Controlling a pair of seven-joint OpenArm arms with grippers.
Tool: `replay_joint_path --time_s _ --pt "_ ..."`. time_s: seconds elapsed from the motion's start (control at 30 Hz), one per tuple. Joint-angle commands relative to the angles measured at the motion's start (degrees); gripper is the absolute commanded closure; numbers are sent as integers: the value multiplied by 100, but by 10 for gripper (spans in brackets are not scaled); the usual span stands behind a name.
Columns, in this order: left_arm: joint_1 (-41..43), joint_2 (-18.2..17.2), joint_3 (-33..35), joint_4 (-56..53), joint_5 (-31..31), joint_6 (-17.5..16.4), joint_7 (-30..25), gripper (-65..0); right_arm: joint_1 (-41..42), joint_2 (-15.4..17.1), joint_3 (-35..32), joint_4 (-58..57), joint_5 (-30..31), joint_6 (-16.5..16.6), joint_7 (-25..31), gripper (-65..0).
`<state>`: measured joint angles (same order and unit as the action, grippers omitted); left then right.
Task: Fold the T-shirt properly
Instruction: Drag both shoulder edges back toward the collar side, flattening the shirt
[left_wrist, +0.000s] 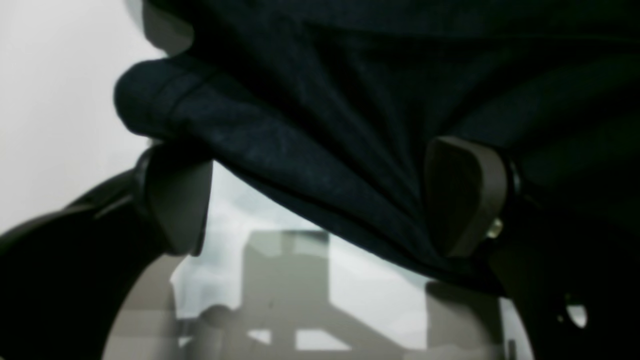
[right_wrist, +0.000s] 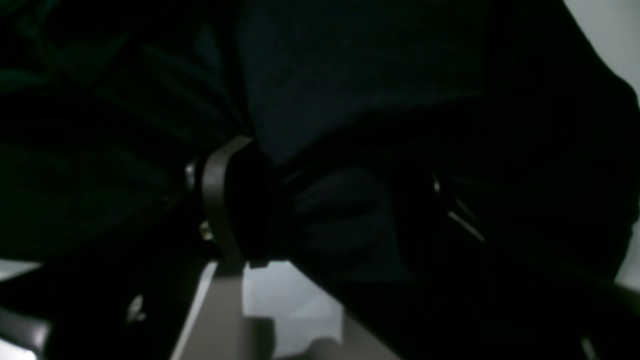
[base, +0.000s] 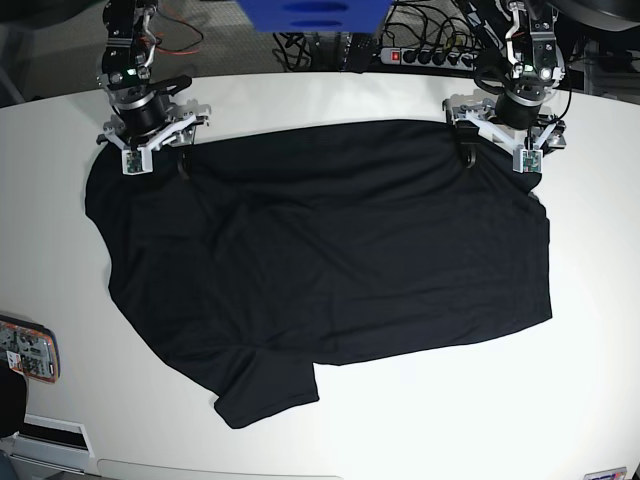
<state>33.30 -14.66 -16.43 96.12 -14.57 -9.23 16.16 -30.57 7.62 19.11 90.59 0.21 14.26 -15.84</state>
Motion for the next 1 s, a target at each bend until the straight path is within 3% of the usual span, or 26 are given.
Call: replay_joint_path --time_s 0.0,0.47,0.6,0.7,0.97 --pt "156 -104 -6 -16 -51 -13 436 -650 -306 -1 -8 -61 -421 38 -944 -401" --pt "182 -526 47 -25 -60 -13 436 -650 -1124 -19 370 370 -430 38 -918 -401" --pt "226 -561 47 -25 -499 -13 445 -650 -1361 -142 388 467 -430 38 -909 -401" --pt "226 -781 108 -42 -745 -13 445 -650 -1378 -142 361 467 -430 38 -926 -401" --pt "384 -789 240 -25 -798 -13 445 -650 -1475 -221 388 537 -430 38 -918 -401"
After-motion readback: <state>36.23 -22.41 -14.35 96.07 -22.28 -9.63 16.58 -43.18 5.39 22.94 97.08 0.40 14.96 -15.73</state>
